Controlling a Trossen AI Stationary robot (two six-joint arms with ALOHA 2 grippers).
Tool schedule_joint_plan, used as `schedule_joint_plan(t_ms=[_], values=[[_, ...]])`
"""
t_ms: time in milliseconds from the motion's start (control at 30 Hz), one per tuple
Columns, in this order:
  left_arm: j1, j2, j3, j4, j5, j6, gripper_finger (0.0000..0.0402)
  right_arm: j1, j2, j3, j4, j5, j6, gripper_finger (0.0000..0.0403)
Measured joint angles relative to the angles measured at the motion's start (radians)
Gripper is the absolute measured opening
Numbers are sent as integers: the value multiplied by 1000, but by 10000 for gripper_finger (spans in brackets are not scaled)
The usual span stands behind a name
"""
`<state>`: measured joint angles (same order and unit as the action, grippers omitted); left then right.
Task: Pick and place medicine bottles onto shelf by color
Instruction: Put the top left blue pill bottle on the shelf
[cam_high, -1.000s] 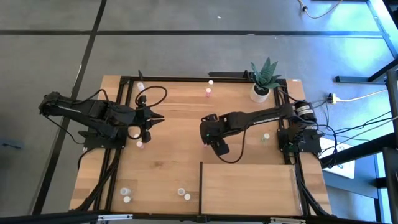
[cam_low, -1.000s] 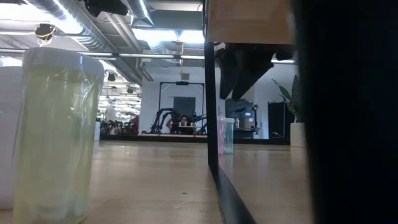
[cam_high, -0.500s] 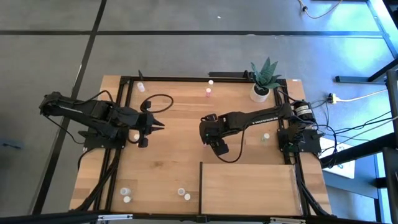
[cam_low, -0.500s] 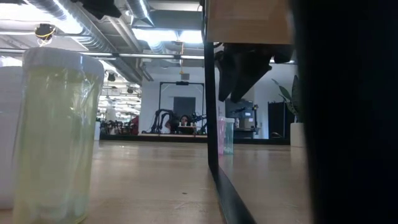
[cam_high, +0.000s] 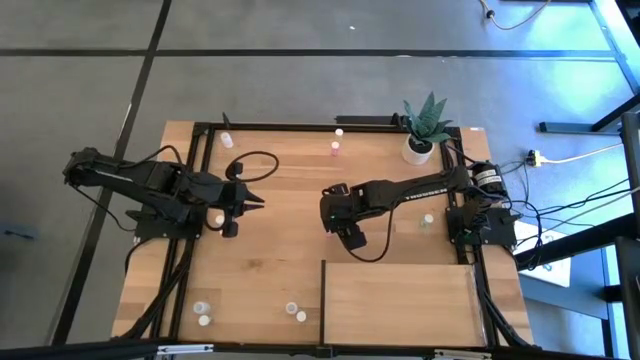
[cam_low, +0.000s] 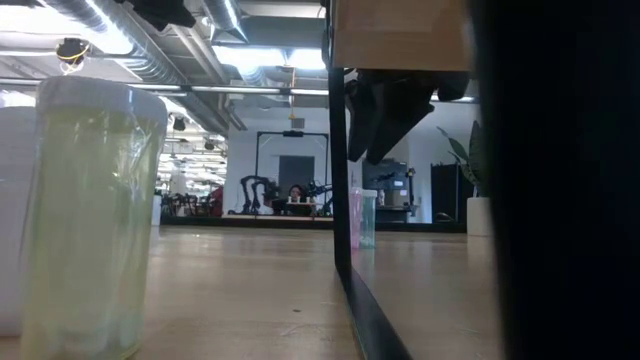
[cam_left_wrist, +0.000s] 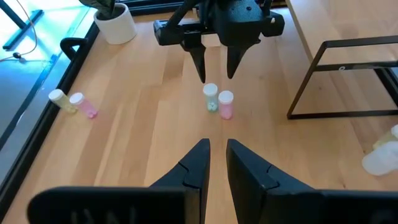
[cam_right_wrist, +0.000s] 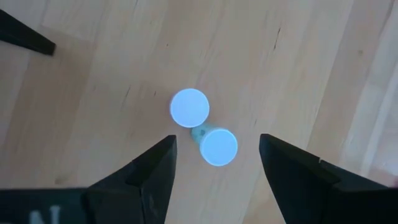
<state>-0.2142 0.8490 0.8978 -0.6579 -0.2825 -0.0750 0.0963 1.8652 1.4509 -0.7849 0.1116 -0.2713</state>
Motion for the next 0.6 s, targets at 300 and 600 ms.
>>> schedule_joint_plan(t_ms=[300, 600], values=[[0, 0, 0, 0, 0, 0, 47, 0, 0, 0, 5, 0, 0, 232], [0, 0, 0, 0, -1, 0, 47, 0, 0, 0, -9, 0, 5, 232]])
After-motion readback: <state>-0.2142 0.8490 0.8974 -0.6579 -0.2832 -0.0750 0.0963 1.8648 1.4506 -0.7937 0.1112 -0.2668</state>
